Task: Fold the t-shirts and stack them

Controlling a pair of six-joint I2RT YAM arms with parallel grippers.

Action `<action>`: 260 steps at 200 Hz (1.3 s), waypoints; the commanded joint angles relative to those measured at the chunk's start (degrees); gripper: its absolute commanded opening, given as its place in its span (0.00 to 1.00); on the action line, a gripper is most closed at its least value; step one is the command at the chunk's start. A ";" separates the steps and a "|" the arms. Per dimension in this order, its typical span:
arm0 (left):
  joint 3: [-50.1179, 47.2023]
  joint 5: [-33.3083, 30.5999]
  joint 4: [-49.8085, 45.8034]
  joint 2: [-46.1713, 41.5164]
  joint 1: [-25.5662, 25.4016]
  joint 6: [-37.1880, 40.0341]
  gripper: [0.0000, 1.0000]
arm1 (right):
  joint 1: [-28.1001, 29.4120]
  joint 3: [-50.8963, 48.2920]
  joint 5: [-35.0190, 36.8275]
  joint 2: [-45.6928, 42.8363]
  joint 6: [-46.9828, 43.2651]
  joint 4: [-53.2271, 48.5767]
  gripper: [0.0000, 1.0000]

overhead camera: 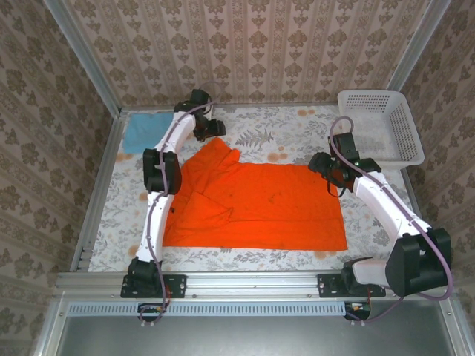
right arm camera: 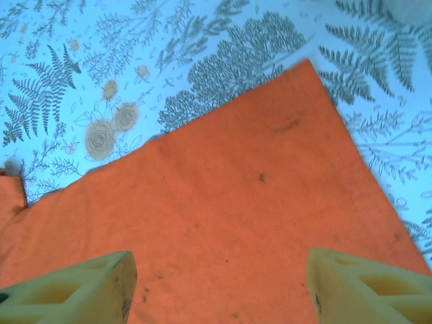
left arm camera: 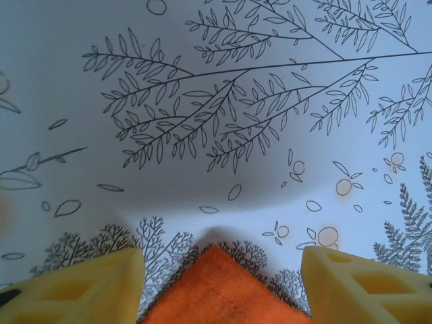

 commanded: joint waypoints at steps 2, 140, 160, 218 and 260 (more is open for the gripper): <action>2.66 1.14 -0.21 1.11 -0.49 2.00 0.62 | -0.49 2.92 1.49 1.64 -4.14 -2.20 0.68; -1.51 -4.03 -2.67 1.71 -2.37 6.35 0.22 | -2.53 4.58 -0.12 6.66 -4.52 -3.04 0.67; -1.56 -5.58 -2.99 1.17 -2.36 6.08 0.11 | -2.53 4.54 0.15 7.26 -4.26 -2.53 0.67; -13.76 -13.56 3.09 -9.90 -1.07 4.63 0.00 | -3.31 9.24 7.39 17.00 -2.59 -2.81 0.60; -28.45 -18.39 9.44 -20.58 0.78 4.23 0.00 | -3.99 13.78 8.94 27.05 -0.36 -0.31 0.51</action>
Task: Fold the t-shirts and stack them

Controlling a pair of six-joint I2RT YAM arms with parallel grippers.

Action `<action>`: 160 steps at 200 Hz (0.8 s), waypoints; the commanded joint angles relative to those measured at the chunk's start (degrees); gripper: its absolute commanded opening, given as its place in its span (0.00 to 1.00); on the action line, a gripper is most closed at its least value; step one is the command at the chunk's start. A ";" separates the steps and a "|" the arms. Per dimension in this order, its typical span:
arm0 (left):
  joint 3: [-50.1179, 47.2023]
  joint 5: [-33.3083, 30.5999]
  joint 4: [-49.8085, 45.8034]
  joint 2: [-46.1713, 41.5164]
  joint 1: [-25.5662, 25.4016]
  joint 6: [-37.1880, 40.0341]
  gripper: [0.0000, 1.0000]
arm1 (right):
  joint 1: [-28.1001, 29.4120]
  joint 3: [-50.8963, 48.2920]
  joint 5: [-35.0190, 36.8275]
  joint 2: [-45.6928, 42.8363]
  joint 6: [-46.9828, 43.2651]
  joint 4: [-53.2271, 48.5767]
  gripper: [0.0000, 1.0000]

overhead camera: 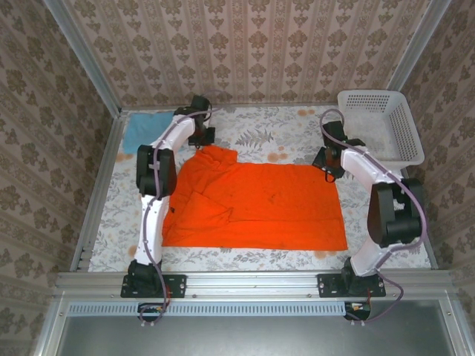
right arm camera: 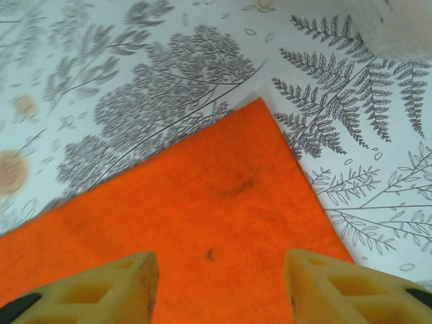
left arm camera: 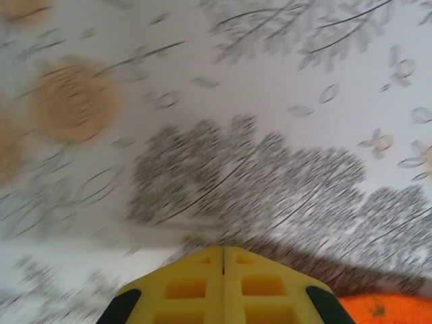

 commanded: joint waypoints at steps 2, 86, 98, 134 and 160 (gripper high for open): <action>-5.99 -5.10 3.85 -7.51 1.87 -0.81 0.00 | -0.24 3.40 3.46 4.68 1.74 0.91 0.50; -16.35 -6.23 6.52 -15.69 6.79 1.82 0.00 | -0.36 13.91 3.72 17.14 0.70 1.80 0.52; -16.20 -6.20 6.14 -15.60 7.02 2.37 0.00 | -0.36 14.83 3.04 18.15 0.53 3.65 0.53; -14.94 -5.21 4.76 -14.83 7.13 3.18 0.00 | -0.26 17.94 1.13 21.65 -0.65 5.60 0.54; -13.69 -5.47 3.22 -14.20 7.14 3.68 0.00 | -0.19 21.66 1.55 25.28 -1.48 3.51 0.53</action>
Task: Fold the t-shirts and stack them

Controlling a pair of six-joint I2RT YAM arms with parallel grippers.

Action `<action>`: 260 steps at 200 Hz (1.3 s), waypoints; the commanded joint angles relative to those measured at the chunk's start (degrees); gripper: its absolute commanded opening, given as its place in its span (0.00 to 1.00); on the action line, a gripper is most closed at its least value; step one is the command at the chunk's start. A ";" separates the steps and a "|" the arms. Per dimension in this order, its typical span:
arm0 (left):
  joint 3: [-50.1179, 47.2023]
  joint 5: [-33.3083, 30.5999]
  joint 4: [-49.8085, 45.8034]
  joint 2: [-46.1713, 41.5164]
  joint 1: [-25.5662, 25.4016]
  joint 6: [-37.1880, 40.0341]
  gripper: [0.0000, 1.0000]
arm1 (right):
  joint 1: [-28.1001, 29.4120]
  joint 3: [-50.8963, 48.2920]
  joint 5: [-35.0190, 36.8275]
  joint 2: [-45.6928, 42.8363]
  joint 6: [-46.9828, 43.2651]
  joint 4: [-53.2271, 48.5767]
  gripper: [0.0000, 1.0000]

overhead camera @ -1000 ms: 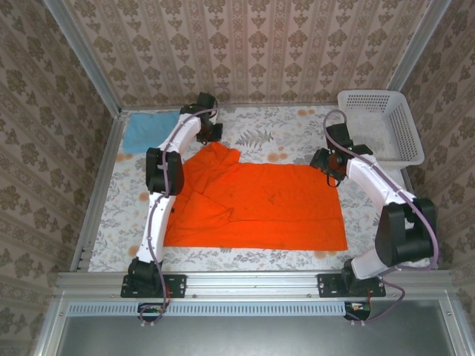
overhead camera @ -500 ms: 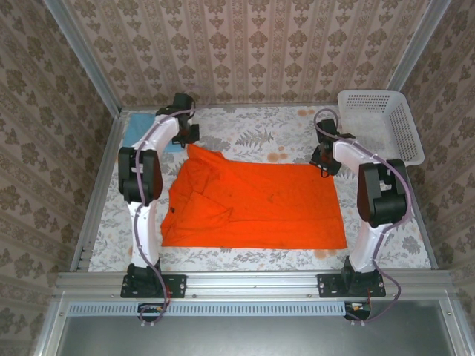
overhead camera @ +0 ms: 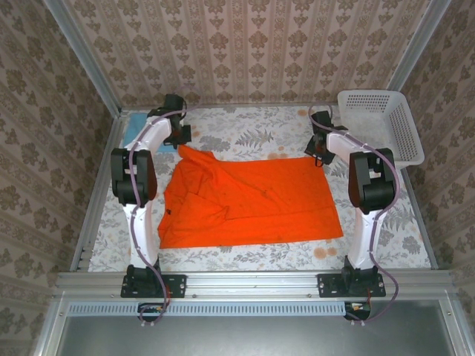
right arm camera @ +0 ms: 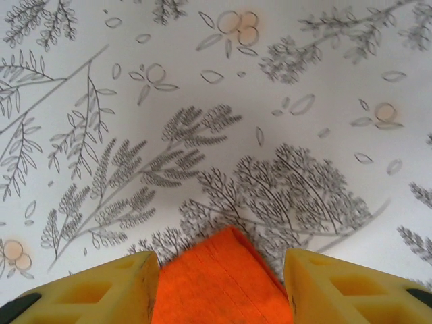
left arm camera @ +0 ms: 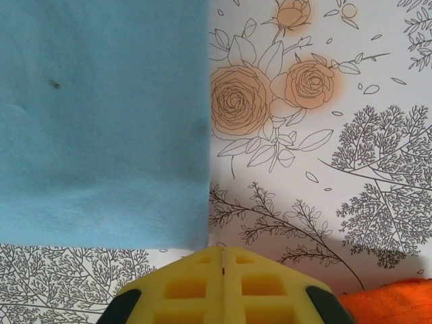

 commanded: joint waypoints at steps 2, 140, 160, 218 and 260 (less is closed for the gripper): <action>2.01 -0.70 -2.33 -0.60 0.18 2.04 0.00 | -0.05 4.03 -0.06 3.64 -1.58 -1.16 0.53; 4.92 0.13 -4.17 0.02 0.75 3.35 0.00 | 0.19 9.91 -0.46 8.52 -1.54 -8.82 0.40; 5.50 0.80 -4.44 0.23 0.75 3.20 0.00 | 0.21 10.93 -1.09 9.22 -2.08 -9.60 0.31; 7.52 2.33 -5.66 1.57 0.14 2.91 0.01 | 0.30 13.09 -1.58 10.51 -2.80 -11.81 0.21; 8.71 2.60 -6.28 2.30 -0.39 2.91 0.02 | 0.30 13.59 -1.56 10.33 -3.67 -11.57 0.00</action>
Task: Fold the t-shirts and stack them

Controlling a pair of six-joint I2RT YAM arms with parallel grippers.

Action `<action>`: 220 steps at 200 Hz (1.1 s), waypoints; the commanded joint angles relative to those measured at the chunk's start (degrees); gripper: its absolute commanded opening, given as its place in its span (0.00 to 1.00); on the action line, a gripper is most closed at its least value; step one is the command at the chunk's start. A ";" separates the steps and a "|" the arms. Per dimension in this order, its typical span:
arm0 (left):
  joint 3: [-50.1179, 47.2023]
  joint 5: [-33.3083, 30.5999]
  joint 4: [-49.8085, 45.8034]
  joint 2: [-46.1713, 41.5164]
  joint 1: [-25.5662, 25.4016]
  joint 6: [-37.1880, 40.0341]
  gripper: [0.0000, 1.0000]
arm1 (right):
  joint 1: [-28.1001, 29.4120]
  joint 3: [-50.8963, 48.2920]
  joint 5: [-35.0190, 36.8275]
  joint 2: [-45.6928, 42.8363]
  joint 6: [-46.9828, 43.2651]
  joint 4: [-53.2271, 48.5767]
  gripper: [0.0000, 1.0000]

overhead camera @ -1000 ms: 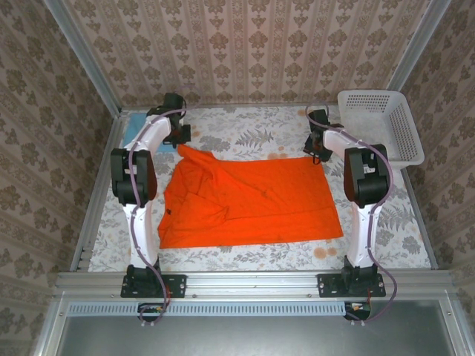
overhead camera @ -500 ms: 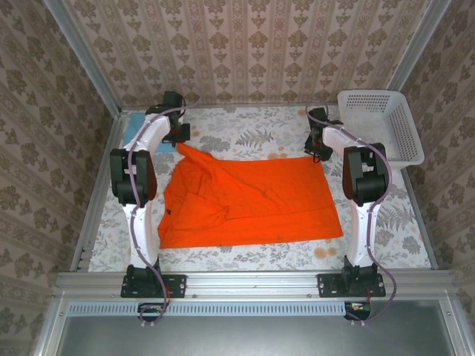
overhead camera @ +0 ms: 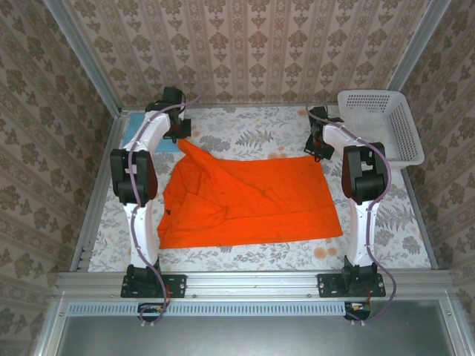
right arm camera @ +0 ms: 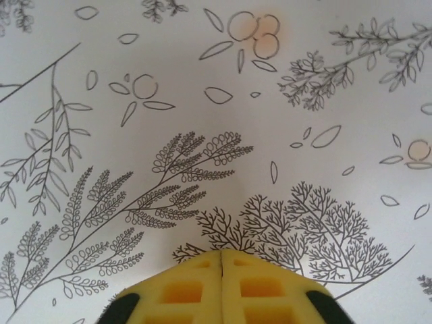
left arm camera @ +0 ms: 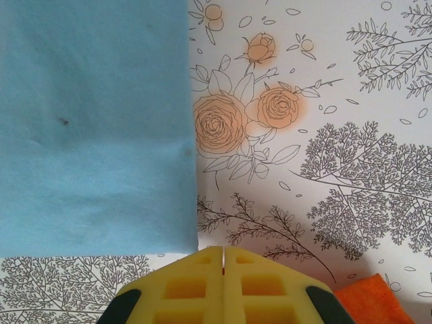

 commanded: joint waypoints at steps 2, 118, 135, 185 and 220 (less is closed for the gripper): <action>2.18 0.79 -1.98 1.45 -0.29 0.79 0.02 | 0.50 1.49 -1.75 1.76 -0.76 -0.67 0.00; 6.65 8.57 -3.14 3.85 -0.01 2.10 0.07 | 0.52 -1.45 2.05 -10.15 -9.15 3.49 0.00; 7.91 8.74 -3.94 5.12 0.02 1.95 0.07 | 0.39 -4.70 2.97 -13.21 -10.39 4.58 0.00; 13.14 9.36 -5.79 8.86 0.05 1.14 0.10 | -1.23 -12.40 1.60 -18.76 -11.82 8.20 0.00; 13.49 9.58 -5.72 8.99 0.25 0.83 0.10 | -1.80 -13.13 -0.39 -19.24 -12.83 11.08 0.00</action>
